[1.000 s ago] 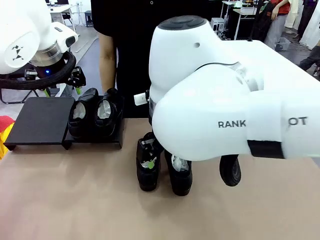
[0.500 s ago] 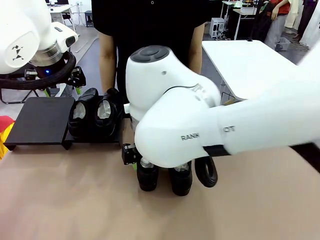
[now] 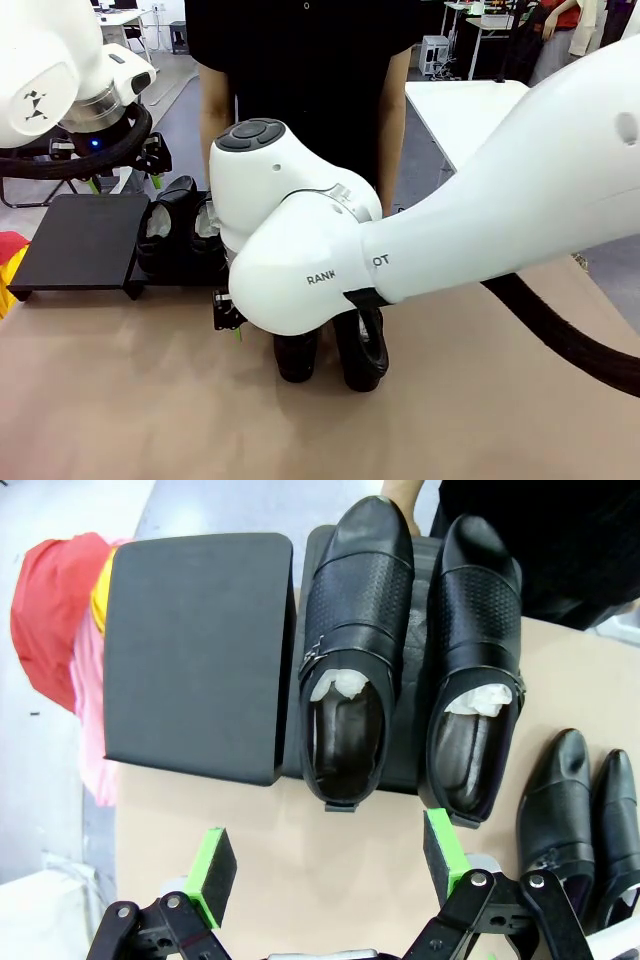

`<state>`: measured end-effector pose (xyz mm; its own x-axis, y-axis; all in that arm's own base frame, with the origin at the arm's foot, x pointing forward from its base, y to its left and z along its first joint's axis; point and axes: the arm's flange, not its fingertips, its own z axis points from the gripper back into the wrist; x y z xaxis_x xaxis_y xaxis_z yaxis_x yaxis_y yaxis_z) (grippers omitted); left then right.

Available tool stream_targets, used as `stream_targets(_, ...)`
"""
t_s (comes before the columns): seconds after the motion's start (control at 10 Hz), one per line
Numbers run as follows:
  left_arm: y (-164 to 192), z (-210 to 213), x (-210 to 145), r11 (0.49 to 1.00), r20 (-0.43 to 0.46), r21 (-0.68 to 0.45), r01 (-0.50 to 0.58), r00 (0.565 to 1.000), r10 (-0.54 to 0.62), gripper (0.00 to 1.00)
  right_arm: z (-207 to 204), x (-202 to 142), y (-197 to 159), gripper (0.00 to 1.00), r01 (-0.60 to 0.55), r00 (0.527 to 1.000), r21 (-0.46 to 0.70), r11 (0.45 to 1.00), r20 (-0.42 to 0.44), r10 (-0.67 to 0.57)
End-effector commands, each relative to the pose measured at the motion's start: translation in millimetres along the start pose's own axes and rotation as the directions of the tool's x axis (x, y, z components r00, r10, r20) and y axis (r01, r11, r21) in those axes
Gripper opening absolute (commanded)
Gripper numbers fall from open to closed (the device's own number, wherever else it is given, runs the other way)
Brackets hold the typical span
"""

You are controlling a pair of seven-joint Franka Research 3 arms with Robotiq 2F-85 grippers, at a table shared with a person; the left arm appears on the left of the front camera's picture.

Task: Organize the shoes by placing them on the stand.
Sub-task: Pick up one Shoe and place it in the middle of the table.

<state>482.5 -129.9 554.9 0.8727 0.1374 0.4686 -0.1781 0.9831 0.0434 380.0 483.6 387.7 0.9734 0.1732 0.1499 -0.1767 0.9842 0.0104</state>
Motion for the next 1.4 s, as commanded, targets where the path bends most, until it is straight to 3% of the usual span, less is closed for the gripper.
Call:
stream_targets(0.0, 2, 1, 0, 1.0, 0.006, 0.008, 0.008, 1.0, -0.008, 0.97, -13, 8, 15, 1.0, 0.029, 0.999, -0.028, 0.999, 0.023, -0.029)
stream_targets(0.4, 2, 1, 0, 1.0, 0.006, 0.008, 0.008, 1.0, -0.008, 0.97, -32, 15, 11, 1.0, 0.076, 0.994, -0.05, 0.996, 0.079, -0.072)
stream_targets(0.6, 2, 1, 0, 1.0, 0.006, 0.008, 0.008, 1.0, -0.008, 0.97, -42, 13, 11, 1.0, 0.078, 0.995, -0.06, 0.995, 0.067, -0.073)
stream_targets(1.1, 2, 1, 0, 1.0, 0.006, 0.008, 0.008, 1.0, -0.008, 0.97, -43, 13, 0, 0.11, 0.128, 0.99, -0.09, 0.988, 0.068, -0.122)
stream_targets(1.2, 2, 1, 0, 1.0, 0.006, 0.008, 0.008, 1.0, -0.008, 0.97, -42, 15, -3, 0.0, 0.143, 0.989, -0.092, 0.985, 0.062, -0.138)
stream_targets(1.3, 2, 1, 0, 1.0, 0.006, 0.008, 0.008, 1.0, -0.008, 0.97, -42, 15, -6, 0.0, 0.15, 0.988, -0.097, 0.984, 0.053, -0.146)
